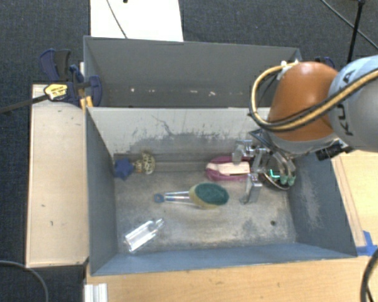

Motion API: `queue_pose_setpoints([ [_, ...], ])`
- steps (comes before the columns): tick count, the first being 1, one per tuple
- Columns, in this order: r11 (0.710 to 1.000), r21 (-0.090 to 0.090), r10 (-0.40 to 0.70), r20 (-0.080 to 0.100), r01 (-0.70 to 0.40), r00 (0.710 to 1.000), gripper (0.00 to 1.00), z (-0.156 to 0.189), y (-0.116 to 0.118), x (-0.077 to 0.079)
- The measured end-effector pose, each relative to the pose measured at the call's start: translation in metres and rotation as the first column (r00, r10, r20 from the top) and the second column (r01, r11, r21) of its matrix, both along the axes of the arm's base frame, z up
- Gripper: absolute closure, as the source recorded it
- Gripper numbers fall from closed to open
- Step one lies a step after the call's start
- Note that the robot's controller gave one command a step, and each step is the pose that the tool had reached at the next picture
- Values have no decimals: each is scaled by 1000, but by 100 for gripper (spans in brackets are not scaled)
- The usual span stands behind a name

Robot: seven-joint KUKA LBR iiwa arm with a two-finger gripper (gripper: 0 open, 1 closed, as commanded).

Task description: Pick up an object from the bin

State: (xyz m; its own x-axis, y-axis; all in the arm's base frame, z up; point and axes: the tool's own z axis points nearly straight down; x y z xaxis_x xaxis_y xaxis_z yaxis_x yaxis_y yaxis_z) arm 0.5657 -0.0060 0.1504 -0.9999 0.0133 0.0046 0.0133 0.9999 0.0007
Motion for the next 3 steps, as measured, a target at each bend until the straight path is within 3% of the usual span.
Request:
queue_pose_setpoints([
  [1,997,3,78,-1,-78,997,0,-75,62,-19],
  [2,997,0,72,6,-72,997,100,-71,58,-16],
  [3,999,0,53,17,-53,998,100,112,50,13],
])
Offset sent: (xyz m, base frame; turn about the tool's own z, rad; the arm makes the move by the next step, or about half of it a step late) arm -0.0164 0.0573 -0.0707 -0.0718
